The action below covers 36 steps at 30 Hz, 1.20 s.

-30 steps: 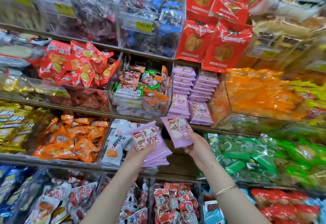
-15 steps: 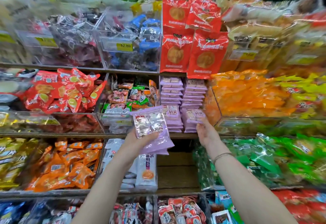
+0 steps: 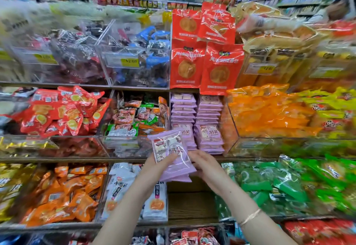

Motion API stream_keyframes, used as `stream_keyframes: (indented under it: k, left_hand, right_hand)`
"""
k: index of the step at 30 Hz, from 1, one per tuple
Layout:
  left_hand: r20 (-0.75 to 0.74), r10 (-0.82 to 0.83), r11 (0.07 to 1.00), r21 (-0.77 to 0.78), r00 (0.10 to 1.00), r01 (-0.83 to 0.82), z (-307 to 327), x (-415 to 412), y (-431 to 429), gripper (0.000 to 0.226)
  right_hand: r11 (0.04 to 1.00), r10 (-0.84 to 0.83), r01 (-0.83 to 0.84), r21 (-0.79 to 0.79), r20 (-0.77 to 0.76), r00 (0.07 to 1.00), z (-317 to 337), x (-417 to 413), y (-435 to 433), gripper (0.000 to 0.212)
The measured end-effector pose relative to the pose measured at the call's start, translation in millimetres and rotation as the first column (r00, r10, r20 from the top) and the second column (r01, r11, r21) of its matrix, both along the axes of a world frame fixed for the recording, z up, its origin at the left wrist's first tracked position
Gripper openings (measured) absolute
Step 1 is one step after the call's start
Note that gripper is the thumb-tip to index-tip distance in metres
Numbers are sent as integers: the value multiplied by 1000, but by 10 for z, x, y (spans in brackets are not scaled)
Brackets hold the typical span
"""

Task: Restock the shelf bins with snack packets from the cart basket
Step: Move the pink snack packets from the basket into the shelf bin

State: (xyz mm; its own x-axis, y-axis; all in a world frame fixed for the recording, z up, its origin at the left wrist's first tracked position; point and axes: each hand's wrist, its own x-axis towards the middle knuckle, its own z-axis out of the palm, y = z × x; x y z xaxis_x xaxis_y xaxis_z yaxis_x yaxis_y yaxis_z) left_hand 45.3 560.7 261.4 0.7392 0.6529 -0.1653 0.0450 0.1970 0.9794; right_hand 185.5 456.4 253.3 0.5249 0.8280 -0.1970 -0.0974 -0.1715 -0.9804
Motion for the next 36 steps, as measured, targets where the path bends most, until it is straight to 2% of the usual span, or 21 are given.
stream_keyframes:
  k: [3, 7, 9, 12, 14, 16, 19, 22, 24, 26, 27, 29, 30, 31, 33, 35, 36]
  left_hand:
    - [-7, 20, 1000, -14, 1000, -20, 41, 44, 1, 65]
    - [-21, 27, 999, 46, 999, -26, 88, 120, 4, 69]
    - [-30, 54, 996, 75, 998, -51, 105, 139, 34, 69]
    - [-33, 110, 986, 127, 993, -105, 24, 71, 129, 88]
    - [-25, 125, 989, 85, 992, -122, -40, -27, 174, 90]
    - [-10, 146, 988, 42, 989, -145, -118, -125, 218, 82]
    - [-2, 187, 982, 16, 982, -187, -185, -226, 278, 71]
    - [13, 214, 977, -29, 977, -213, -180, -265, 324, 71]
    - [16, 223, 975, -28, 975, -222, -152, -284, 334, 70]
    - [-5, 228, 973, -36, 974, -228, -119, -307, 336, 67]
    - [-11, 221, 974, -39, 975, -222, -117, -311, 340, 61]
    - [-19, 201, 978, -52, 979, -202, -102, -285, 332, 45]
    - [-25, 200, 977, -64, 979, -202, -84, -267, 317, 38]
    - [-28, 195, 978, -70, 980, -196, -71, -242, 303, 31]
    - [-30, 142, 987, -74, 989, -144, -48, -156, 287, 27]
    - [-33, 65, 996, -53, 997, -66, -32, -21, 268, 37]
    - [-30, 25, 999, -34, 999, -26, -3, 57, 238, 36]
  right_hand:
    - [993, -91, 85, 76, 84, 992, 96, -8, -35, 21]
    - [998, -31, 14, 63, 284, 958, 87, 14, 2, 16]
    - [996, -65, 48, 75, 246, 967, 53, 48, 59, 14]
    - [986, -110, 107, 130, 17, 994, 14, 150, 134, 7]
    - [976, -149, 161, 144, -91, 985, -20, 264, 175, 6]
    - [955, -235, 259, 147, -163, 958, -54, 398, 236, 10]
    - [883, -458, 464, 70, -85, 885, -79, 593, 417, 24]
    - [830, -557, 556, 35, 82, 827, -81, 648, 643, 19]
    - [872, -481, 490, 5, 199, 854, -111, 662, 776, 17]
    - [924, -343, 380, -50, 335, 878, -155, 685, 839, 23]
    - [935, -269, 341, -93, 439, 857, -170, 716, 835, 27]
    - [930, -146, 328, -164, 654, 742, -158, 766, 779, 32]
    - [925, -144, 346, -156, 700, 700, -149, 779, 727, 36]
    - [926, -174, 356, -127, 694, 699, -132, 767, 655, 40]
    - [963, -179, 260, -73, 550, 816, -97, 698, 467, 43]
    - [998, -6, 22, -51, 284, 959, -39, 504, 251, 38]
    - [996, 88, -80, -42, 215, 973, -29, 403, 154, 35]
